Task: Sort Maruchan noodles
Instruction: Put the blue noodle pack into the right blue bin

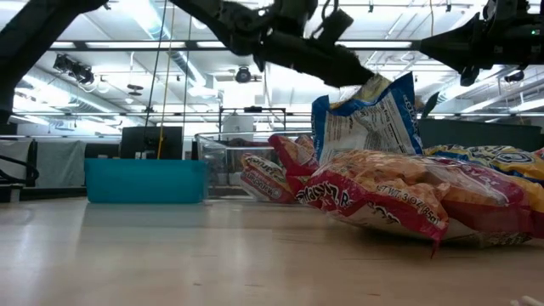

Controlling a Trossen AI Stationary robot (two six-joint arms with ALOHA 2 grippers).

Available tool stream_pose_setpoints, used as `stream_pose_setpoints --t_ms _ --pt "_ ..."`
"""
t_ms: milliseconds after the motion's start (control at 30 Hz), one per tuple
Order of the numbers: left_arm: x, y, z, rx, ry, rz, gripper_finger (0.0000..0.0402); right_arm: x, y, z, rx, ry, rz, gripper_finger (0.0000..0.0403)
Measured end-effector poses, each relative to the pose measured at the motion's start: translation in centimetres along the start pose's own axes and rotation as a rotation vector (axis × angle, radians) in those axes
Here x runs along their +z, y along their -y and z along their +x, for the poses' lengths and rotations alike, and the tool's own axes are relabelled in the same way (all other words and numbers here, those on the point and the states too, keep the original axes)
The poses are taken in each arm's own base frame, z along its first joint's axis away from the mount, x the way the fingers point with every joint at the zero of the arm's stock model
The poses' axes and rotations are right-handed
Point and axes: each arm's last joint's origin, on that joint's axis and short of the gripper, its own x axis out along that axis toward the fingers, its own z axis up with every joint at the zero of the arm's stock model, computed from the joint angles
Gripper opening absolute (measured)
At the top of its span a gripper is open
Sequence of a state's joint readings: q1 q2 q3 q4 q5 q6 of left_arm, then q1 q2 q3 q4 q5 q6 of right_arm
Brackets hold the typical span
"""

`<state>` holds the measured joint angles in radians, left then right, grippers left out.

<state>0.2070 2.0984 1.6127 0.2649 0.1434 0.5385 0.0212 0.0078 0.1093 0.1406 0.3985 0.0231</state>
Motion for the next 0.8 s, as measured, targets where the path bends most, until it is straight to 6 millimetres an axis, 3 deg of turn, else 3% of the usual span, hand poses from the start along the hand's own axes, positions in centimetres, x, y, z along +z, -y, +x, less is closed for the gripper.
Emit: stream_pose_setpoints --t_ms 200,533,633,800 --pt "-2.1 0.0 1.4 0.045 0.035 -0.004 0.0007 0.0 0.0 0.0 0.001 0.004 0.008 0.0078" --pt "-2.4 1.2 2.6 0.061 0.127 0.018 0.0011 0.6 -0.1 0.0 0.042 0.055 0.052 0.0078" --pt "-2.5 1.7 2.7 0.035 0.115 0.033 0.0040 0.6 -0.1 0.0 0.043 0.053 0.060 0.0078" --pt "-2.5 1.6 2.6 0.050 0.088 0.010 0.0126 0.4 -0.3 0.0 0.088 0.032 0.065 0.0078"
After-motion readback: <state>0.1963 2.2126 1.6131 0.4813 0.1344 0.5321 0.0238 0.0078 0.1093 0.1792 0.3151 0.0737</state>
